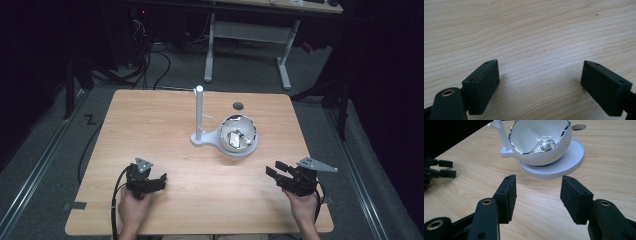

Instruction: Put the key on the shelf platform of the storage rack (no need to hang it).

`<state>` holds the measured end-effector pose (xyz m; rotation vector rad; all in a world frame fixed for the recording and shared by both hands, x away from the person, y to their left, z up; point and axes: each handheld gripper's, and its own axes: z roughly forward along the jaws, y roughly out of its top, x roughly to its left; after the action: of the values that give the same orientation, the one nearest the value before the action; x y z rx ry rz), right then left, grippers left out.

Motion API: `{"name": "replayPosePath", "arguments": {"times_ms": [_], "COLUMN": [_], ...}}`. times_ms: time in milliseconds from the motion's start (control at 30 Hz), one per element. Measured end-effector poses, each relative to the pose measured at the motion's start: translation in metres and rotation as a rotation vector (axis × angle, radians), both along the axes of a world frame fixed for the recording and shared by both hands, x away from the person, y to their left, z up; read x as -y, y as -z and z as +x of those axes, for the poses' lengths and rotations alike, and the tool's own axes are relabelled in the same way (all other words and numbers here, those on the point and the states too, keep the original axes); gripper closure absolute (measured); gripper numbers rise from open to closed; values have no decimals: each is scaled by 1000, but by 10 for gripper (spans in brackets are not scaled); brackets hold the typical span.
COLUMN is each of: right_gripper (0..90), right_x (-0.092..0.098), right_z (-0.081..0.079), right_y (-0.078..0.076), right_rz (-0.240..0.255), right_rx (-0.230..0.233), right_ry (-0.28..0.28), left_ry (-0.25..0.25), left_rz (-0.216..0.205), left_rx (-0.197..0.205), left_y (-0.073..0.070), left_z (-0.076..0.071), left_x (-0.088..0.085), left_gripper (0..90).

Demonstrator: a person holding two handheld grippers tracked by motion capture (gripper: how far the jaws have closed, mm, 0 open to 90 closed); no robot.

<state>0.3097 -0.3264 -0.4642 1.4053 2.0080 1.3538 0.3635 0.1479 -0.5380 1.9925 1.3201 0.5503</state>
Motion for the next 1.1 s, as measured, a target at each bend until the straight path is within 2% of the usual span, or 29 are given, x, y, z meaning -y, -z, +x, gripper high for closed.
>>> {"name": "replayPosePath", "arguments": {"times_ms": [467, 1100], "right_gripper": [475, 474], "right_x": [-11, -39], "right_z": [-1, 4], "right_y": [16, 33], "right_rz": [-16, -64], "right_rx": [-19, -29], "right_ry": [-23, -67], "left_ry": [0, 0], "left_rz": [0, 0], "left_rx": [0, 0], "left_y": [0, 0], "left_z": [0, 0], "left_x": [0, 0], "left_gripper": [158, 158]}}
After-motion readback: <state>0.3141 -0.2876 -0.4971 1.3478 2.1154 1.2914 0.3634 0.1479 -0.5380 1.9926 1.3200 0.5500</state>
